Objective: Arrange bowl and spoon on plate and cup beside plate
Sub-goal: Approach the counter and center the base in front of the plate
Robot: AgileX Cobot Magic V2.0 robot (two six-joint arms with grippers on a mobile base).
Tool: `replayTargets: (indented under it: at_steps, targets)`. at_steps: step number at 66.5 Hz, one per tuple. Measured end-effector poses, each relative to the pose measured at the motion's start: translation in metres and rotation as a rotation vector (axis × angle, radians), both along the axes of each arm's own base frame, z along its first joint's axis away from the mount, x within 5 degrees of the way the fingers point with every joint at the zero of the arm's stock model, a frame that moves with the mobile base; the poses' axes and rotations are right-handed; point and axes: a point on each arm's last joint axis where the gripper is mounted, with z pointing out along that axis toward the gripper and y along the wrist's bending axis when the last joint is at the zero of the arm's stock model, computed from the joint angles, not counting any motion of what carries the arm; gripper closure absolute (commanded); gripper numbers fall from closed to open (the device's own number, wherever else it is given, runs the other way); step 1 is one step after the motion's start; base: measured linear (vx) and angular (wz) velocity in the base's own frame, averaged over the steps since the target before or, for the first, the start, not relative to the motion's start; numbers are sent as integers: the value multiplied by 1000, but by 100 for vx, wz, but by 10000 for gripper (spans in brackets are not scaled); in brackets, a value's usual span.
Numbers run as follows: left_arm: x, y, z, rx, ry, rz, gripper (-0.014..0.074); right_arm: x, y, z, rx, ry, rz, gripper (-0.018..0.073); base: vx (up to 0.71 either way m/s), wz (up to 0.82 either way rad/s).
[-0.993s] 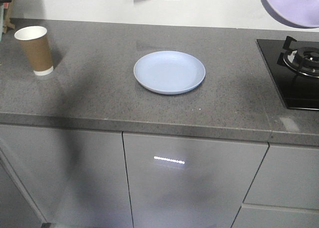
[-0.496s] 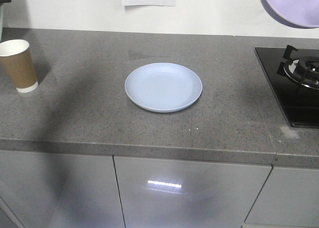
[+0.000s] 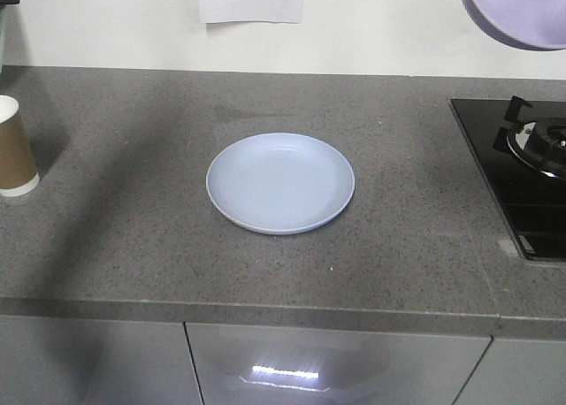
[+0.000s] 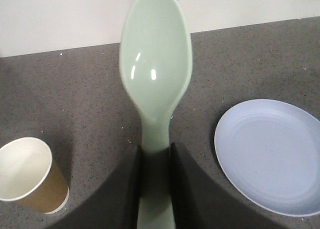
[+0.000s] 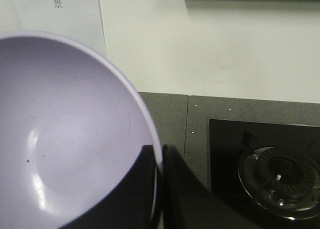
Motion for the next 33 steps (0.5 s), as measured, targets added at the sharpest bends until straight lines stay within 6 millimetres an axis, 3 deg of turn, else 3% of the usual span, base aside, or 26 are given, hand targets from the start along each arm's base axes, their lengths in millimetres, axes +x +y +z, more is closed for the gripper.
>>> replayTargets:
  at_steps: [33]
  targets:
    - [0,0,0,0,0,0,603,0,0,0,0,0,0,570,9,-3]
